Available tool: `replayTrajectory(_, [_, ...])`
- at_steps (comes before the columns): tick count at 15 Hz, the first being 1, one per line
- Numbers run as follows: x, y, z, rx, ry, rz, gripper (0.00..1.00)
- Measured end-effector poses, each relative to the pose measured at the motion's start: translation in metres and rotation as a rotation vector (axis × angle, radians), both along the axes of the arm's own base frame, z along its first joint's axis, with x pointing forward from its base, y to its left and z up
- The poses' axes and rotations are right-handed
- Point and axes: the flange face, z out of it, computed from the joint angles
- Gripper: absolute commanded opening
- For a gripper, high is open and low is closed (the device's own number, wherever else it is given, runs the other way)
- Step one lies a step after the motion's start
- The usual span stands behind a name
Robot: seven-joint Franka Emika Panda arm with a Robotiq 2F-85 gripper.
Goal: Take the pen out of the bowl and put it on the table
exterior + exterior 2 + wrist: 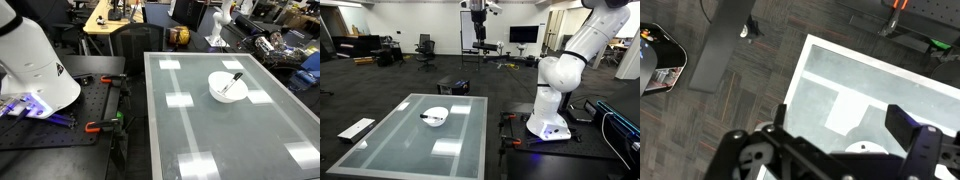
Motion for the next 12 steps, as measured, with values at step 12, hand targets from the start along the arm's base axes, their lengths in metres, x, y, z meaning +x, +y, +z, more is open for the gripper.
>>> replayTrajectory(12, [0.112,0.089,-0.050,0.100,-0.220,0.167,1.00])
